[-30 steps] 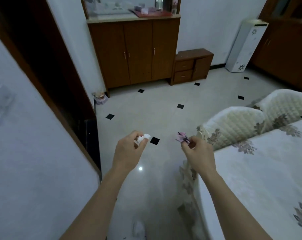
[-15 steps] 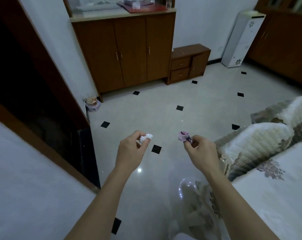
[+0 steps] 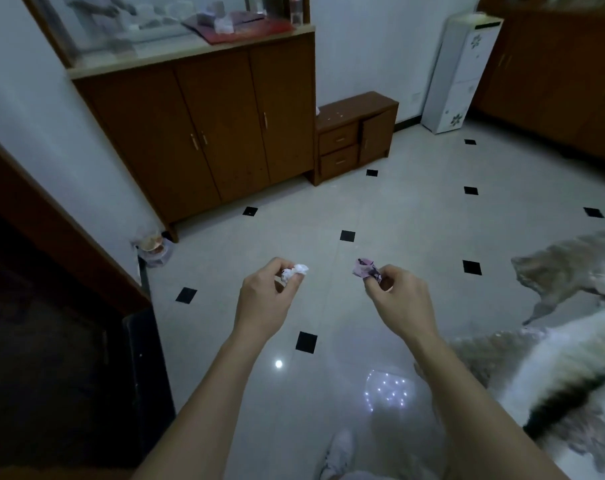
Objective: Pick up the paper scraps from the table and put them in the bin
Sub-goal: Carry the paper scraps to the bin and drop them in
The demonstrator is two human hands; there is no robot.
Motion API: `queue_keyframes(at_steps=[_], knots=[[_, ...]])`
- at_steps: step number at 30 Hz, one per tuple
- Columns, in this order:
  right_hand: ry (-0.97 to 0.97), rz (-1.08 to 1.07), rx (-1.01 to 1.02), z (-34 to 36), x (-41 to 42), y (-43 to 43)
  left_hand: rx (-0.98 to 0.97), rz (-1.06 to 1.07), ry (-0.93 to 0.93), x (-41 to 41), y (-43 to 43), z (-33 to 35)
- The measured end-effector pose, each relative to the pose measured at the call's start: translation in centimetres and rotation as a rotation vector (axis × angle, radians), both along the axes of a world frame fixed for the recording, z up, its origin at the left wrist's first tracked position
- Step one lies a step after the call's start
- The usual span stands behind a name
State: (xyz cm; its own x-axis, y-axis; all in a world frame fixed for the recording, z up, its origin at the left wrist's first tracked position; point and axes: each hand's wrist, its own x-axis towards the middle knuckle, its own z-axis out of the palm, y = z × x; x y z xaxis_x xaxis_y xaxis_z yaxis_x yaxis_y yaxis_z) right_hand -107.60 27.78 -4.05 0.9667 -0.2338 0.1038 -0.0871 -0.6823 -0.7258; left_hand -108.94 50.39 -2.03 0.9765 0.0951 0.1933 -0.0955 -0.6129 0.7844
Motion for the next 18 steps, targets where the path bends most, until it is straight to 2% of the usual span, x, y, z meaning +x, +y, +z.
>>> queue_keyframes(at_steps=[7,18], knots=[[0.025,-0.055,-0.023,1.8,10.6,-3.2,-0.018,-0.050,-0.028,11.5,-2.9,0.7],[0.077,-0.173,-0.002,-0.1,20.8,-7.4,-0.026,-0.178,-0.005,25.4,-7.8,-1.3]])
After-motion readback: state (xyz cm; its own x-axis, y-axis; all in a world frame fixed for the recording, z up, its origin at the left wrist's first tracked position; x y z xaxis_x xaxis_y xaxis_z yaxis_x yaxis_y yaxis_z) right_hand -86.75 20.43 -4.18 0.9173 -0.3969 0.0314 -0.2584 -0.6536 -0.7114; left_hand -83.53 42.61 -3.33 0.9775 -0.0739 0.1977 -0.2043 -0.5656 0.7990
